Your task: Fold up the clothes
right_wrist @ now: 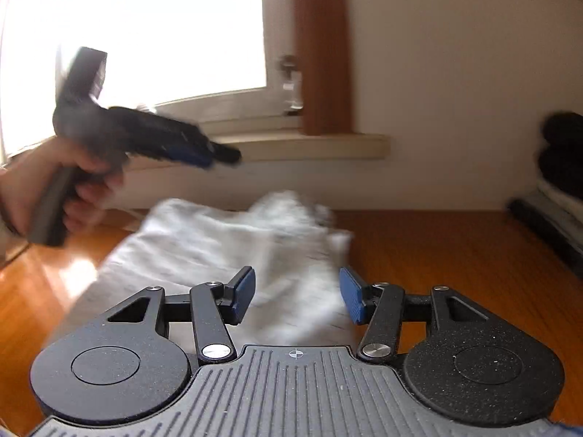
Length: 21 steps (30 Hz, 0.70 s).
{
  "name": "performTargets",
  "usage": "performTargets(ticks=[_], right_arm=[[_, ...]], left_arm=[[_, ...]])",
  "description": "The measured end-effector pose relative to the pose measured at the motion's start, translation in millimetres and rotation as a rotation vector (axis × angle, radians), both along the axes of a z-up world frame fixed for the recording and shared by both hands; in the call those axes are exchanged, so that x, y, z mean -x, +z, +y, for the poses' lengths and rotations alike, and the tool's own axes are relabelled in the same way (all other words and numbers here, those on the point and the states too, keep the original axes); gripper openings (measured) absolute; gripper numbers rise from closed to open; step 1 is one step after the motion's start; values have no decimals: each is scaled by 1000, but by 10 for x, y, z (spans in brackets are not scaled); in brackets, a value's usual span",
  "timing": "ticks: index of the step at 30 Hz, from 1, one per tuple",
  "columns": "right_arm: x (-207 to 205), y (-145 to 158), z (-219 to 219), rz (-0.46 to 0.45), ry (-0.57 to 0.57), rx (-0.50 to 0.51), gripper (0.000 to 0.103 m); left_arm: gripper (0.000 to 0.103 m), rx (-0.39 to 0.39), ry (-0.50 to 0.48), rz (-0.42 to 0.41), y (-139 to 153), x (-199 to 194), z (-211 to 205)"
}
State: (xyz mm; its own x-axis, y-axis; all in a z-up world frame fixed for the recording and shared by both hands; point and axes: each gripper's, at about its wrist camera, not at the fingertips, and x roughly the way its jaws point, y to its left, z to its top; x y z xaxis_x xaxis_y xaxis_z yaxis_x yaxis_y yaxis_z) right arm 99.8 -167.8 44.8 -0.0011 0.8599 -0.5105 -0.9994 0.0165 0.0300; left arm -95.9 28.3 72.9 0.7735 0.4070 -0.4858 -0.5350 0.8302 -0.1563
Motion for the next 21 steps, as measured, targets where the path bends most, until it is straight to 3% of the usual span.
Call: performTargets(ticks=[4, 7, 12, 21], right_arm=[[130, -29, 112, -16, 34, 22, 52], [228, -51, 196, -28, 60, 39, 48], [-83, -59, 126, -46, 23, 83, 38], [-715, -70, 95, -102, -76, 139, 37]], left_arm=[[67, -33, 3, 37, -153, 133, 123], [67, -28, -47, 38, -163, 87, 218], [67, -44, -165, 45, -104, -89, 307], [68, -44, -365, 84, -133, -735, 155]])
